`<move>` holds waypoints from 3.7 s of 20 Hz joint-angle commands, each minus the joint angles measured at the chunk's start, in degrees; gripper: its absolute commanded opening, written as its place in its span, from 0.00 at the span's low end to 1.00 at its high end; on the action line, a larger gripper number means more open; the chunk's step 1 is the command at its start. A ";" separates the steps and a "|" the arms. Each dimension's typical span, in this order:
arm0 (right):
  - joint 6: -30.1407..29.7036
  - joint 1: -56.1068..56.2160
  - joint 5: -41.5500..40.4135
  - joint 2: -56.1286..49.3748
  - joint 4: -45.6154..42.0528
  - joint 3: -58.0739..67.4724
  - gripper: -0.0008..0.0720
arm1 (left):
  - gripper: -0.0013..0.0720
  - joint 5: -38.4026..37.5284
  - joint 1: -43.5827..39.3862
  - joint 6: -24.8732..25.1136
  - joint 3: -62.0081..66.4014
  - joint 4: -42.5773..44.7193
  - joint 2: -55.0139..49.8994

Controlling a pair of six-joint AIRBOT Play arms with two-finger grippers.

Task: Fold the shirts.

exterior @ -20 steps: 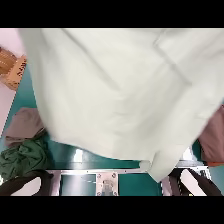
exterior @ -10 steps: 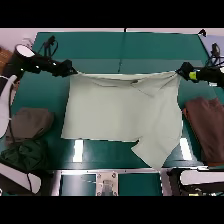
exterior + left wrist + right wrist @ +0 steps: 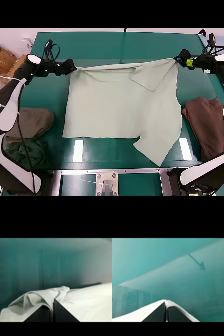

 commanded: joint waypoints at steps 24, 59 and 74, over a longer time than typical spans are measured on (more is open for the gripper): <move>3.61 -2.01 23.98 -0.90 -26.23 -7.54 0.04 | 0.05 -23.19 0.02 -8.13 -4.96 14.60 -0.28; 21.51 -15.72 19.54 49.11 -28.24 -69.51 0.58 | 0.84 12.24 -11.58 -31.95 -74.90 5.92 50.36; 16.68 -9.99 17.97 43.76 -16.74 -72.87 0.40 | 0.05 8.52 -11.39 -24.87 -67.32 8.50 46.42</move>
